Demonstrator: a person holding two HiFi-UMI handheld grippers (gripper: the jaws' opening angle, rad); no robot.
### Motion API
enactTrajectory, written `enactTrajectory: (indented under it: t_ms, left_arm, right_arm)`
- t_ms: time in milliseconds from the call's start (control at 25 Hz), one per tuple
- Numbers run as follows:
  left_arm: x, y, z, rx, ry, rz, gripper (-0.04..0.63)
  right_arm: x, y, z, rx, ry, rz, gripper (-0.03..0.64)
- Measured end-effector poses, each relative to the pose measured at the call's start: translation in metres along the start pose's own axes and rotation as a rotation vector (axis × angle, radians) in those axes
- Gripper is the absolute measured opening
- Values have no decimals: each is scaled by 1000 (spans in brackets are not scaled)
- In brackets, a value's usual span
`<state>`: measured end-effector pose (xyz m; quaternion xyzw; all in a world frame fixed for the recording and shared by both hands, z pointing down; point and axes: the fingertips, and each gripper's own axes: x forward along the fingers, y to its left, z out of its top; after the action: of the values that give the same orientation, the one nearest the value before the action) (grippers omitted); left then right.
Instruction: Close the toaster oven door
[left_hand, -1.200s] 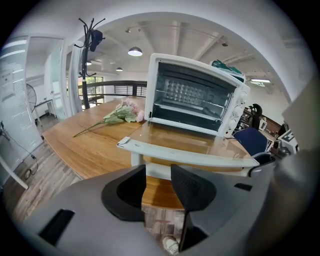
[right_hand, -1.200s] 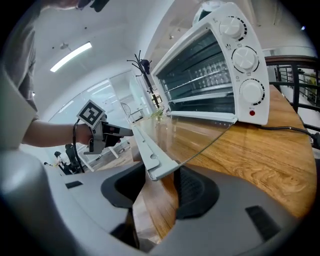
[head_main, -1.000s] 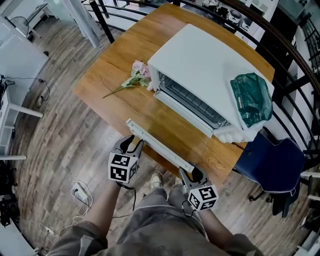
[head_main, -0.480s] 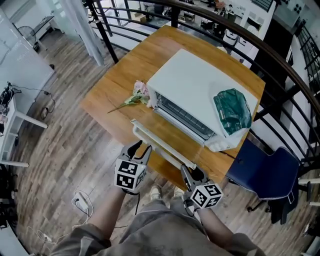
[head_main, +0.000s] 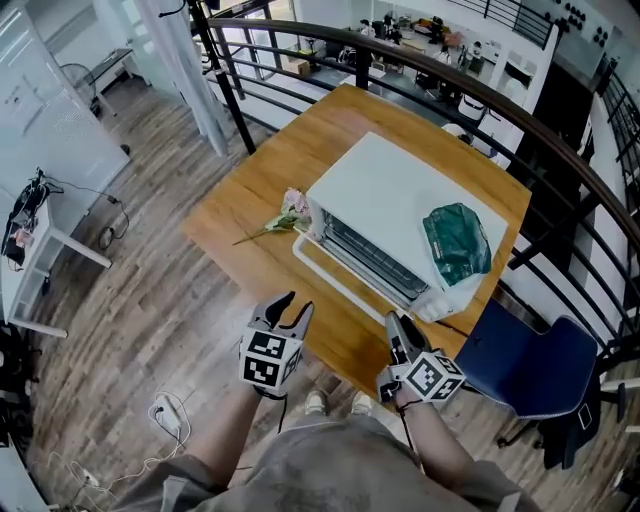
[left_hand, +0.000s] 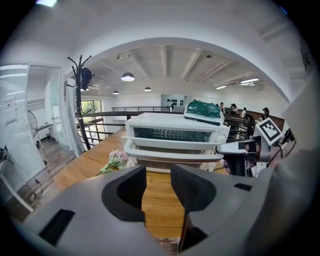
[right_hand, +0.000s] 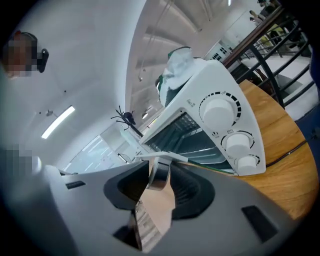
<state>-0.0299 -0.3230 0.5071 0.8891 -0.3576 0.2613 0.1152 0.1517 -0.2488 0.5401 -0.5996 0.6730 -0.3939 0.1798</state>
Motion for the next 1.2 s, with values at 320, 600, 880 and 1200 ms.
enactTrajectory:
  t_ms: [320,600,880,1200]
  left_arm:
    - [-11,-11,12,-7,-19,26,169]
    - [-23,1,25,-3,-43,50,169]
    - [-36,3,32,3,-66,68,169]
    - [-70,-5,92,72,-235,54,102]
  right_arm:
    - [3,-14,38,154,-75,-22,152]
    - [19,-15,57,181,-70,-60,155]
    - [1,0,57,-12,-3,-53,156]
    - [-31,90,107,-334,-69,115,120]
